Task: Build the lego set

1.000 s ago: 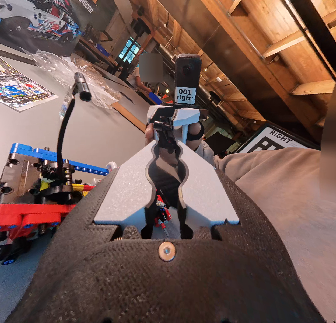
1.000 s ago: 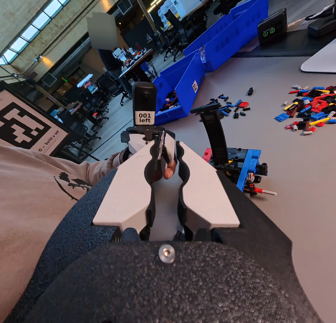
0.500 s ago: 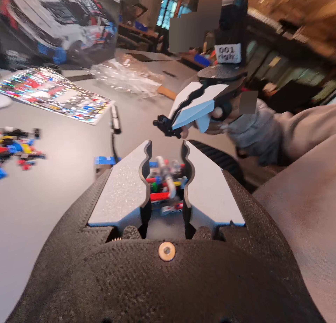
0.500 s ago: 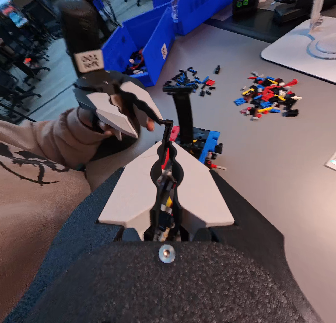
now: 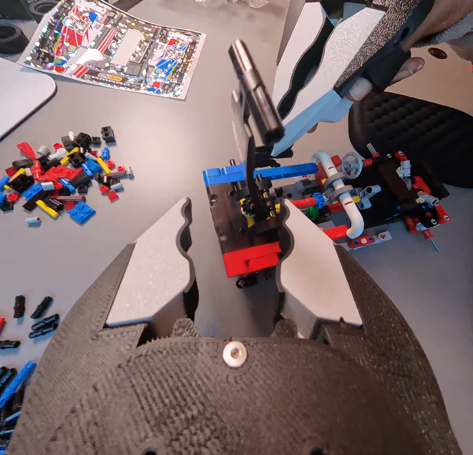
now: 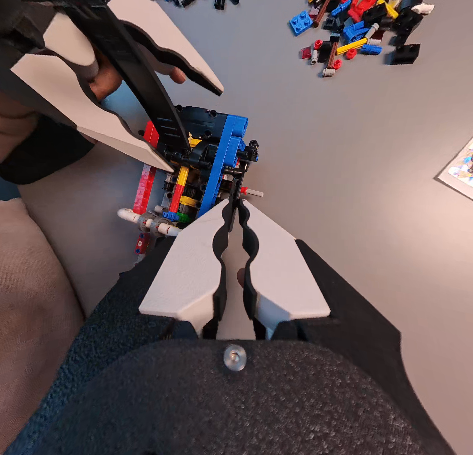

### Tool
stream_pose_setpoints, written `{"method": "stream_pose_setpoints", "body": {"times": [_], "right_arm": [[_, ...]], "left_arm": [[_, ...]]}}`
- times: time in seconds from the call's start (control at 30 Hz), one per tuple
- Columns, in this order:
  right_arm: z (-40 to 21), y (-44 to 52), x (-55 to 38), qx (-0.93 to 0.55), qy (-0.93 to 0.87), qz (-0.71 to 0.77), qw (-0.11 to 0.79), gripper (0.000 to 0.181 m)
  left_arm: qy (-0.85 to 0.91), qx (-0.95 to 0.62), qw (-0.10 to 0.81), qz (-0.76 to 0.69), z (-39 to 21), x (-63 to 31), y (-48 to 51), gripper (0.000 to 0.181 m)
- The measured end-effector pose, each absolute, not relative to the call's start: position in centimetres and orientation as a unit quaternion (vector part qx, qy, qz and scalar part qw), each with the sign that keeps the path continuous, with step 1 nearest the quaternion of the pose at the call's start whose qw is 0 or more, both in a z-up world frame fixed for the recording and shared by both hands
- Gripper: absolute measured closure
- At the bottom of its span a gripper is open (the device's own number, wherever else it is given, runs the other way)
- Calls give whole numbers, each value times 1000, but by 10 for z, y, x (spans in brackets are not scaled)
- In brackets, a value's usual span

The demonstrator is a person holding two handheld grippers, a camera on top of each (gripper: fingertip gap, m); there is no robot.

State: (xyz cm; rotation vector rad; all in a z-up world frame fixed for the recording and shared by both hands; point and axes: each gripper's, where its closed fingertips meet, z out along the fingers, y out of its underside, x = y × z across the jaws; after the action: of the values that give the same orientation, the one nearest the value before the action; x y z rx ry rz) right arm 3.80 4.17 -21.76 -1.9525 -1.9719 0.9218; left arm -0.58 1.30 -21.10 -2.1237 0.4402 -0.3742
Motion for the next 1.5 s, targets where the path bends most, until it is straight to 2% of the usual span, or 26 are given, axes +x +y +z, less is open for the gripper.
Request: {"method": "stream_pose_setpoints", "body": {"times": [0.27,0.37,0.83,0.93,1.07,1.17,1.3,1.4,1.5], "right_arm": [[-209,37,38,-650,-686,305,120,180],[-214,44,38,-655,-687,288,122,180],[-212,37,38,-640,-717,252,112,181],[-206,41,36,-640,-709,271,123,181],[-178,33,32,-603,-703,343,156,181],[-150,25,32,-552,-717,374,202,181],[-116,21,30,-515,-725,397,225,181],[-104,28,26,-508,-733,381,244,181],[-103,38,27,-510,-739,360,255,181]], "left_arm": [[195,-852,468,-131,-198,-3,17,125],[205,-868,435,-126,-213,-3,14,120],[192,-875,427,-124,-217,8,22,114],[191,-870,441,-107,-199,-5,18,116],[193,-828,506,-148,-140,-13,6,130],[238,-794,520,-206,-94,0,-3,138],[320,-801,439,-251,-80,15,10,139],[391,-805,353,-273,-96,26,22,149],[430,-796,308,-293,-104,32,32,167]]}}
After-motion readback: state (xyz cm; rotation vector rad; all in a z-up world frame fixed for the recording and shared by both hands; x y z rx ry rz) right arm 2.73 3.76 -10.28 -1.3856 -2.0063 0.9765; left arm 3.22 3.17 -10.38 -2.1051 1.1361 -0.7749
